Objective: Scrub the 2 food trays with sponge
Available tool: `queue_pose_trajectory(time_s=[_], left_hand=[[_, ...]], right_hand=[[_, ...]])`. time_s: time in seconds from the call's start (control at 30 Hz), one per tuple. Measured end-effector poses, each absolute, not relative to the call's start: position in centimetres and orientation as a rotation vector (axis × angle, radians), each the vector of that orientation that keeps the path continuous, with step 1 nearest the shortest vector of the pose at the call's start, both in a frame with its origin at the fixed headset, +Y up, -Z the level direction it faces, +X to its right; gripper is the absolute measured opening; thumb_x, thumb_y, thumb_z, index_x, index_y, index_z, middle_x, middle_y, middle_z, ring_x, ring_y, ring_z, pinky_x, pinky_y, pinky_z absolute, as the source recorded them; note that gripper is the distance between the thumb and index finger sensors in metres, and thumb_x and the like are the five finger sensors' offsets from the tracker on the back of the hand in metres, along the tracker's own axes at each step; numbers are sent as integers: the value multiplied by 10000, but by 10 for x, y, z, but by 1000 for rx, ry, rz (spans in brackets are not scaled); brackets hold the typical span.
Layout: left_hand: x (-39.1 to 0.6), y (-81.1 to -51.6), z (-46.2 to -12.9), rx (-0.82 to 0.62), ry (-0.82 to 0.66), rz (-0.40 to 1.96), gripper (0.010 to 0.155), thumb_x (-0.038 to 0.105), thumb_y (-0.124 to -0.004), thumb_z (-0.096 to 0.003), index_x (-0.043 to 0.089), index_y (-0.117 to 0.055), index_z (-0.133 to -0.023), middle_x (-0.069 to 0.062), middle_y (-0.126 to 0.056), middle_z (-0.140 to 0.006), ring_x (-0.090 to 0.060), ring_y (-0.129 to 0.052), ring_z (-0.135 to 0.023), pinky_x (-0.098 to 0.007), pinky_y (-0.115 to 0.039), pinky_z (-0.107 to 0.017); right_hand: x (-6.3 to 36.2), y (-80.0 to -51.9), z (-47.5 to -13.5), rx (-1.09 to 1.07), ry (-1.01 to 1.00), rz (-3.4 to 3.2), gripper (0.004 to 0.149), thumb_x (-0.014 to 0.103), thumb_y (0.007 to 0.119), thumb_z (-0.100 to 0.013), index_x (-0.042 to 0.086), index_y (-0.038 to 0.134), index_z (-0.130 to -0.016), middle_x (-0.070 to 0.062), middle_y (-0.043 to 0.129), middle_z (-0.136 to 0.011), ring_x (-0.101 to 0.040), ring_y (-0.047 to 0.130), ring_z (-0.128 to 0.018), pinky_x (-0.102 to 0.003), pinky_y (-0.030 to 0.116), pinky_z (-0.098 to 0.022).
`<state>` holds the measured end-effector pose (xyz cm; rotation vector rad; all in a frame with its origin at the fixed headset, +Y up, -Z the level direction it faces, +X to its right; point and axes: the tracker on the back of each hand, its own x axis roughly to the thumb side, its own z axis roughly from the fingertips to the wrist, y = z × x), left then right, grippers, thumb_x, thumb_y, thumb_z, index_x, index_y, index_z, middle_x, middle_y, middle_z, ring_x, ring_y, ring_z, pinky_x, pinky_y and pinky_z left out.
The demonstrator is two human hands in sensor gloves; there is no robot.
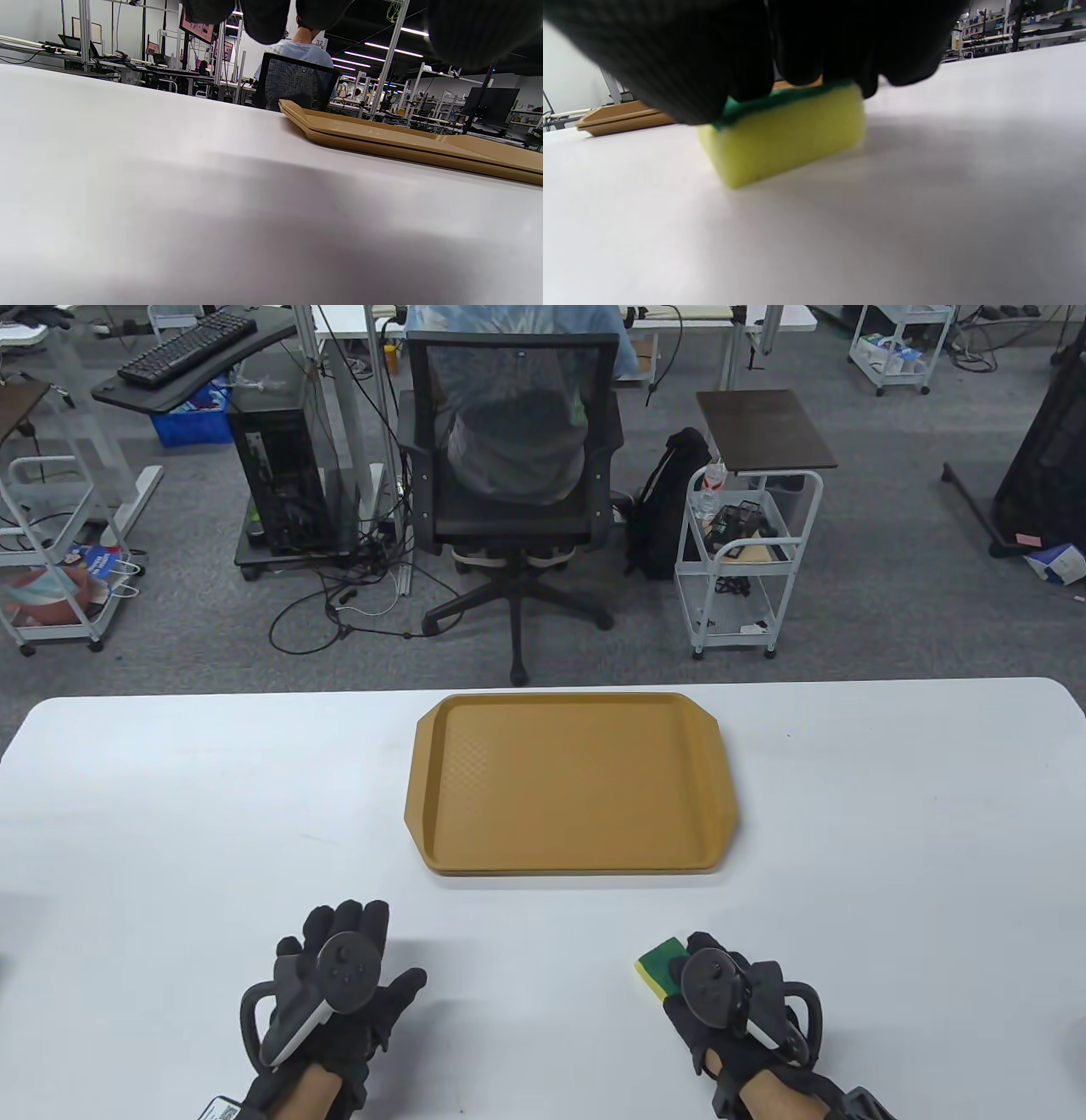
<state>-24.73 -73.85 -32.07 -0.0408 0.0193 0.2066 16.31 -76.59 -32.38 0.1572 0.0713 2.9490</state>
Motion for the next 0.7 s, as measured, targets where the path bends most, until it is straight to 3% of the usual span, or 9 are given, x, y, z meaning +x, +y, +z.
queue_pose_trajectory(time_s=[0.33, 0.7], left_hand=[[-246, -738, -322, -32, 20, 207, 887, 706, -740, -392, 317, -463, -1141, -65, -450, -1208, -453, -414, -1144, -713, -354, -757], [-246, -737, -323, -31, 15, 219, 889, 707, -738, -394, 320, -456, -1143, -66, -448, -1209, -454, -411, -1146, -715, -350, -758]], right_hand=[[170, -733, -309, 225, -108, 2871, 644, 519, 880, -418, 248, 737, -984, -99, 570, -1122, -405, 638, -1014, -642, 585, -747], [197, -699, -291, 152, -314, 2766, 764, 572, 861, -405, 253, 618, -1056, -94, 484, -1156, -420, 519, -1069, -680, 487, -772]])
